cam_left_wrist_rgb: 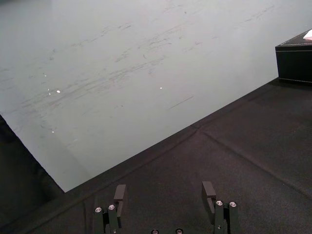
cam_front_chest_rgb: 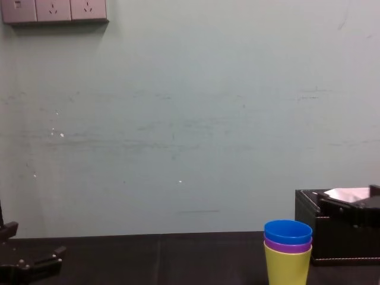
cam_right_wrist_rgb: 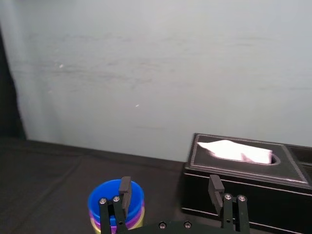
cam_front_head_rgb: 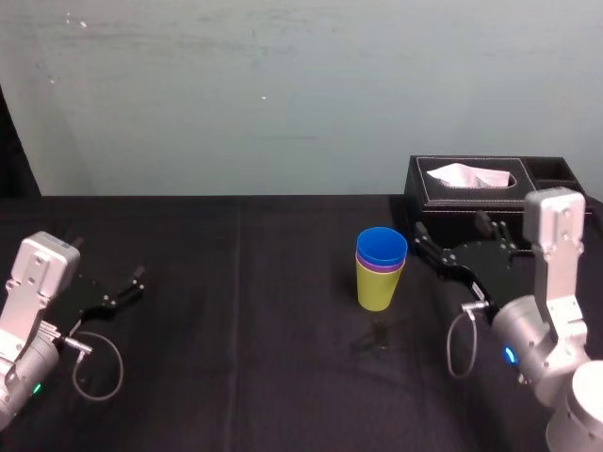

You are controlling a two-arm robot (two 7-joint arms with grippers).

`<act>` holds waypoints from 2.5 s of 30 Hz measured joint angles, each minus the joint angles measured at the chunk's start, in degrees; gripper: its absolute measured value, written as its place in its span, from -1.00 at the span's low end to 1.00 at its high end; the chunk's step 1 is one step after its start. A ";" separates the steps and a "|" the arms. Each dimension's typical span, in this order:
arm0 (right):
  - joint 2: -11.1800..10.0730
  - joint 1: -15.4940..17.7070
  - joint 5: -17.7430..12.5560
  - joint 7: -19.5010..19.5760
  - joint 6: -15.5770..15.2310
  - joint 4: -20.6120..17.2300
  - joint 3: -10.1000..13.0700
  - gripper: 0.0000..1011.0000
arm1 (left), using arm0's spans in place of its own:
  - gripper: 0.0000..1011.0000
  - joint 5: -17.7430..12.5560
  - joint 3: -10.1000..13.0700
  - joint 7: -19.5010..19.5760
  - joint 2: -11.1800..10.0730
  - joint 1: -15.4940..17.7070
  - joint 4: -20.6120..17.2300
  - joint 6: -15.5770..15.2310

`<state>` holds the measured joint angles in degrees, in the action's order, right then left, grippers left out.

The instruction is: Stack the three plastic cups sequentially using one hand.

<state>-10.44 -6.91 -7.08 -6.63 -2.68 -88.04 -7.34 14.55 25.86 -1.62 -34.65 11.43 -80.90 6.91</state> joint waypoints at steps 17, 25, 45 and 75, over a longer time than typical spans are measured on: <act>2.78 2.54 3.97 4.18 8.91 2.81 1.61 0.98 | 0.98 0.00 0.00 0.00 0.00 0.00 0.00 0.00; 2.68 2.46 3.90 4.15 8.87 2.74 1.52 0.98 | 0.98 0.00 0.00 0.00 0.00 0.00 0.00 0.00; 2.59 2.37 3.76 4.00 8.73 2.65 1.43 0.98 | 0.98 0.00 0.00 0.00 0.00 0.00 0.00 0.00; 2.58 2.36 3.72 3.96 8.70 2.65 1.43 0.98 | 0.98 0.00 0.00 0.00 0.00 0.00 0.00 0.00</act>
<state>-7.87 -4.55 -3.36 -2.66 6.02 -85.39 -5.91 14.55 25.86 -1.62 -34.65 11.43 -80.90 6.91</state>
